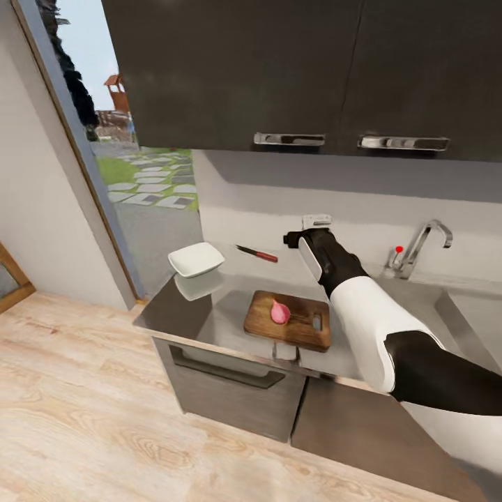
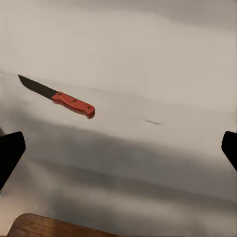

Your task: In the kitchen, take the Vidalia onion out of the sink, dice it on the chopping board with the paring knife, put the diced onion into the bowl on the countertop, then place both the paring knife and the chopping board into the sink.

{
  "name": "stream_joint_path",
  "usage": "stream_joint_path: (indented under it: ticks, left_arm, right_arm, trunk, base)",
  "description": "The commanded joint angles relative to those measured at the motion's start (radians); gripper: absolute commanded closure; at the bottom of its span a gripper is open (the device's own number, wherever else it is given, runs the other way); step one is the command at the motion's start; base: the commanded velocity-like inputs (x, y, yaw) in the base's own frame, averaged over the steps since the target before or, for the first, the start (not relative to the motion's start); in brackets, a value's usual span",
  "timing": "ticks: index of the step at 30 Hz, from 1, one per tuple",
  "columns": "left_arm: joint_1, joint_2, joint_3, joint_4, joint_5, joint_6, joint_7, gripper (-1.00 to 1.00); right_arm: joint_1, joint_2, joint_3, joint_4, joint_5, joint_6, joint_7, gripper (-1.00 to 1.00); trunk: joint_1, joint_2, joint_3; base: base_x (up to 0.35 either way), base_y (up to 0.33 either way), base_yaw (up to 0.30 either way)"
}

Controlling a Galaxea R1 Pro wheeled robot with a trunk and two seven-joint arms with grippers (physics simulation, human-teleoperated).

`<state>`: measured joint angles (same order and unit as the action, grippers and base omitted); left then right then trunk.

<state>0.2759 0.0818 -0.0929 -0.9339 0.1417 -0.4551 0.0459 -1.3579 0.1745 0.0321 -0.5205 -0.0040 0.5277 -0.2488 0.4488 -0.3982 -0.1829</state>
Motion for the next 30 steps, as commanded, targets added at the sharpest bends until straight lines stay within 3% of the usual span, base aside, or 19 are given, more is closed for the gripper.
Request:
stream_joint_path:
  ticks: [1, 18, 22, 26, 30]
  left_arm:
    - [0.000, 0.001, -0.005, 0.000, 0.009, -0.002, 0.005, -1.00]
    - [-0.001, 0.001, -0.005, 0.025, 0.009, -0.002, 0.003, -1.00]
    - [-0.001, 0.001, -0.005, 0.026, 0.009, -0.002, 0.003, -1.00]
    - [-0.001, 0.001, -0.005, 0.026, 0.009, -0.002, 0.003, -1.00]
    - [-0.001, 0.001, -0.005, 0.027, 0.009, -0.002, 0.002, -1.00]
  right_arm:
    - [0.000, 0.000, 0.003, -0.001, -0.001, 0.006, -0.005, -1.00]
    - [0.010, 0.000, 0.003, 0.000, 0.007, 0.009, 0.168, -1.00]
    - [0.012, 0.000, 0.003, 0.027, 0.007, 0.011, 0.218, -1.00]
    - [0.013, 0.000, 0.006, 0.098, 0.009, 0.009, 0.317, -1.00]
    - [0.013, 0.000, 0.006, 0.114, 0.009, 0.009, 0.356, -1.00]
  trunk:
    - [0.001, -0.002, -0.002]
    - [0.001, -0.002, -0.002]
    - [0.001, -0.002, -0.002]
    - [0.001, -0.002, -0.002]
    - [0.001, -0.002, -0.002]
  base:
    - [0.339, 0.011, 0.031]
    - [0.319, -0.042, 0.003]
    - [0.133, -0.032, 0.000]
    - [0.025, -0.006, 0.000]
    - [0.004, -0.001, 0.000]
